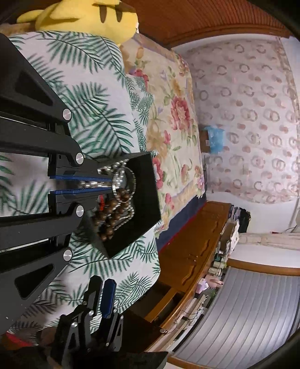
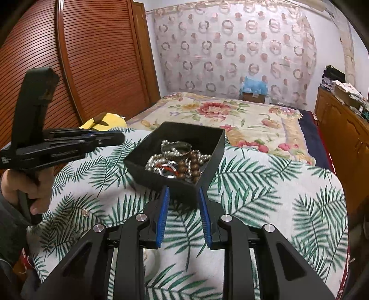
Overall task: Organize jewelry
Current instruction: 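Carry the bead bracelet and silver bangle over the black box and open both tools, then grasp the green pendant with the left tool while the right tool hovers over the jade bangle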
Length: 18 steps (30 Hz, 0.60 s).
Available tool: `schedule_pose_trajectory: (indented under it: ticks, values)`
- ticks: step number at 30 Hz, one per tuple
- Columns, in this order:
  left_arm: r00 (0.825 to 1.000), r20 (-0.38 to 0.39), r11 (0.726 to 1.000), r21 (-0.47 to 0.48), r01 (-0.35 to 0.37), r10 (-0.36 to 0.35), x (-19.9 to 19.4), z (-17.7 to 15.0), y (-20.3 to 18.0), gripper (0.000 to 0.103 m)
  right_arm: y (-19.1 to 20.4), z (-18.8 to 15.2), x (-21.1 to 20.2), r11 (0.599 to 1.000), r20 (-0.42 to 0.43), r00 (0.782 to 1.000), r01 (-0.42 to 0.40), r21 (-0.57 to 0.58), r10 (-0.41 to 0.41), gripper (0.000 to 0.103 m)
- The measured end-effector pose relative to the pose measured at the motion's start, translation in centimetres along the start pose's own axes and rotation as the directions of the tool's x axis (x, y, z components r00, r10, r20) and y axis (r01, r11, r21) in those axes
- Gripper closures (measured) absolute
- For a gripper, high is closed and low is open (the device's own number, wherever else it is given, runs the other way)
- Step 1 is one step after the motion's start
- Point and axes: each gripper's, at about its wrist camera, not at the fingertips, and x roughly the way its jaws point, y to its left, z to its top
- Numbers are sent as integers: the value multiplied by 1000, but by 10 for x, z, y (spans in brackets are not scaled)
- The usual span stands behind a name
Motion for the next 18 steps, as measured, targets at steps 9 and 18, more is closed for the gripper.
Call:
schedule_pose_trajectory:
  ticks: [9, 18]
  values:
    - [1000, 26, 1000, 1, -8, 8, -38, -42, -6, 98, 20, -31, -7, 1000, -5, 1000, -3, -8, 3, 74]
    - [1000, 5, 1000, -11, -18, 18, -55, -82, -6, 96, 39, -53, -5, 999, -49, 999, -4, -32, 3, 56]
